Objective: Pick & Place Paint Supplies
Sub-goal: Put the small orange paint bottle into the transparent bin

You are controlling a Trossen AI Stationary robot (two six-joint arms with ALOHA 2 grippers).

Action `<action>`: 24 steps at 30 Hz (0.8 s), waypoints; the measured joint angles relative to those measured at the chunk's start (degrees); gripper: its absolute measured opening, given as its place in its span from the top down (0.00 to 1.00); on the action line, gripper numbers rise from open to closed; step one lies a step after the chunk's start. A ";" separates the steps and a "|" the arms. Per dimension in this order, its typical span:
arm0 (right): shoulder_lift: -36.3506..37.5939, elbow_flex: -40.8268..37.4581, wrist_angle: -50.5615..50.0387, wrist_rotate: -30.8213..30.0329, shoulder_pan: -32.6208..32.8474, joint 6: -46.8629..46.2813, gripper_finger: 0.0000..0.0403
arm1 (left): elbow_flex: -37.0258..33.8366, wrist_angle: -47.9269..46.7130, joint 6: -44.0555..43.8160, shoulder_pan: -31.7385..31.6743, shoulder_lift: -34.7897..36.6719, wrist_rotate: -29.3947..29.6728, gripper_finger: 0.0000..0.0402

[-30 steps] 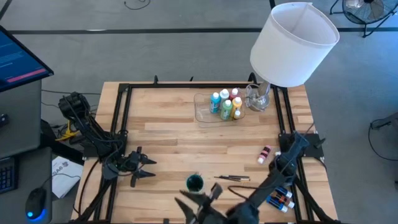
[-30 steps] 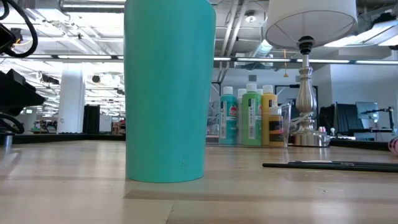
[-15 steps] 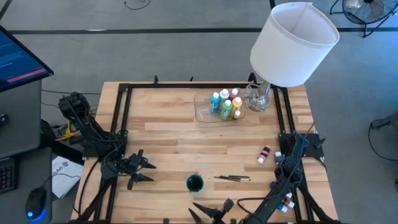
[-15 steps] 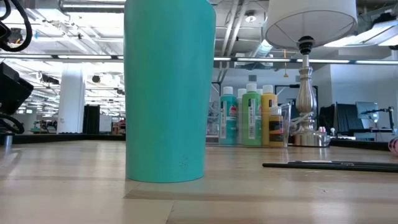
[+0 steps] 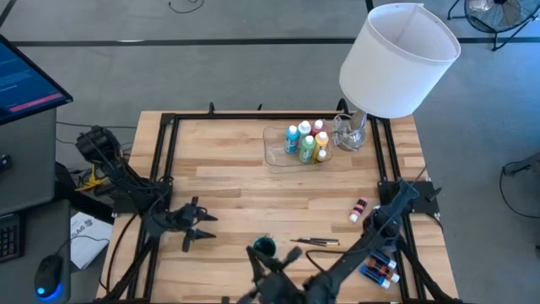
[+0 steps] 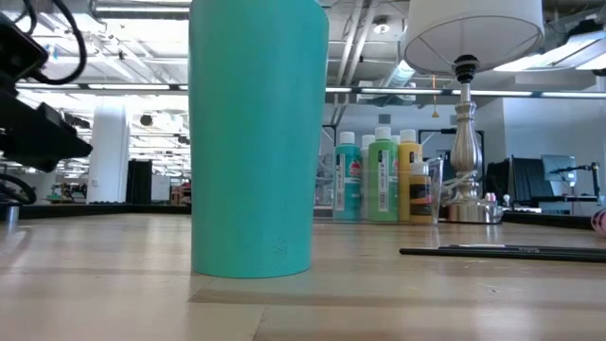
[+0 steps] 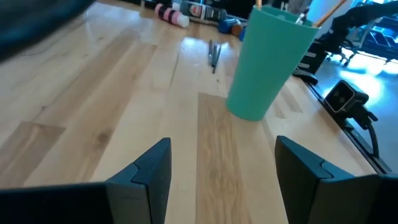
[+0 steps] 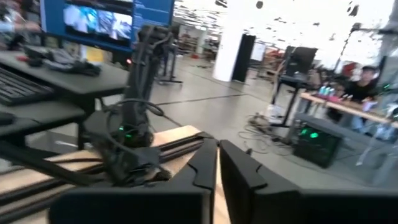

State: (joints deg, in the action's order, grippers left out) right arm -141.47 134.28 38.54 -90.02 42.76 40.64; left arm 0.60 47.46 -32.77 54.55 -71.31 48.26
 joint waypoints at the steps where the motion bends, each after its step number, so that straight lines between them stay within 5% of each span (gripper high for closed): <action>1: 0.00 0.00 -0.03 0.01 -0.59 1.22 0.98 | 0.00 -0.02 0.08 -0.73 0.00 -1.24 0.54; 6: 0.15 -3.69 -2.60 5.03 -2.70 -4.30 0.96 | 0.00 -0.55 0.58 -1.62 0.00 -5.64 0.54; 13: 0.09 -6.56 -10.25 24.20 -0.29 -15.63 0.98 | 0.00 -0.55 -0.44 -0.42 0.00 -6.77 0.54; 19: 0.72 -6.56 -17.17 20.53 1.45 -20.39 0.99 | -0.02 -0.61 -0.01 -0.64 0.00 -6.09 0.54; 24: 0.69 -6.58 -36.89 19.02 0.99 -36.15 1.00 | -0.02 -0.71 0.77 -2.04 0.00 -6.06 0.54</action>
State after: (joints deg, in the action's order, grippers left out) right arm -140.78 127.70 1.65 -71.00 43.75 4.48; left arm 0.58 46.76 -32.01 52.50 -71.31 42.20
